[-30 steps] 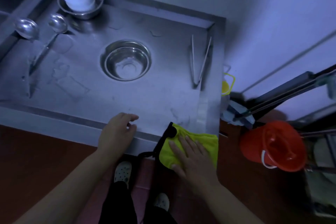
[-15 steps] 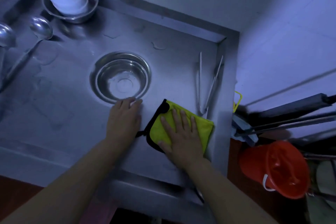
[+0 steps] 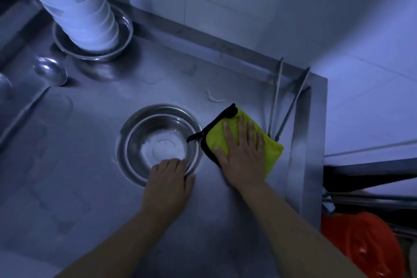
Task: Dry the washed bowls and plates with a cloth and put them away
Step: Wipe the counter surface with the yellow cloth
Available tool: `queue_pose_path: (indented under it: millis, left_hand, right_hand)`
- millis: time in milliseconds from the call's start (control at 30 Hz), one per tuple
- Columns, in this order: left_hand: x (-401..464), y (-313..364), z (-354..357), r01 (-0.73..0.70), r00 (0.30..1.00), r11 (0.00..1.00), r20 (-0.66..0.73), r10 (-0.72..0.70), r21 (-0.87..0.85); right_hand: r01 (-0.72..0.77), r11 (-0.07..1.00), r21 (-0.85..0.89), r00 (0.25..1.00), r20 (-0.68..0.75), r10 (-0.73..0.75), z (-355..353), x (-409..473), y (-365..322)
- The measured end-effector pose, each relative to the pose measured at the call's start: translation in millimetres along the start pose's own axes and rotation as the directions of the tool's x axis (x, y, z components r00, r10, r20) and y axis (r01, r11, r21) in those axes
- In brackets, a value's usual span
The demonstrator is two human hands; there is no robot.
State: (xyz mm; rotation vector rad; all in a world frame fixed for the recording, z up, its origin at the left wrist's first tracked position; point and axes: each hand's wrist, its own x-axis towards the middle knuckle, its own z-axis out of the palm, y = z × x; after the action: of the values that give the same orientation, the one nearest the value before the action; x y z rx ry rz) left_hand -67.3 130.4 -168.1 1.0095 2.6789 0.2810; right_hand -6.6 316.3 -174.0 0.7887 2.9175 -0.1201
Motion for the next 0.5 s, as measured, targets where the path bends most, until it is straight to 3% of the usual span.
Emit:
queue_pose_path:
  millis: [133,333,500]
  left_hand:
    - [4,0,-1,-0.002,0.999,1.0,0.047,0.002,-0.002]
    - [4,0,-8,-0.018,1.0,0.999,0.006,0.018,-0.031]
    - [7,-2,-8,-0.013,1.0,0.999,-0.015,0.012,-0.05]
  right_hand:
    - [-0.002,0.997,0.08,1.0,-0.021,0.004,-1,-2,-9]
    - [-0.145,0.98,0.133,0.987,-0.055,0.154,1,8,-49]
    - [-0.055,0.995,0.087,0.998,-0.008,0.056,-3,71,-68]
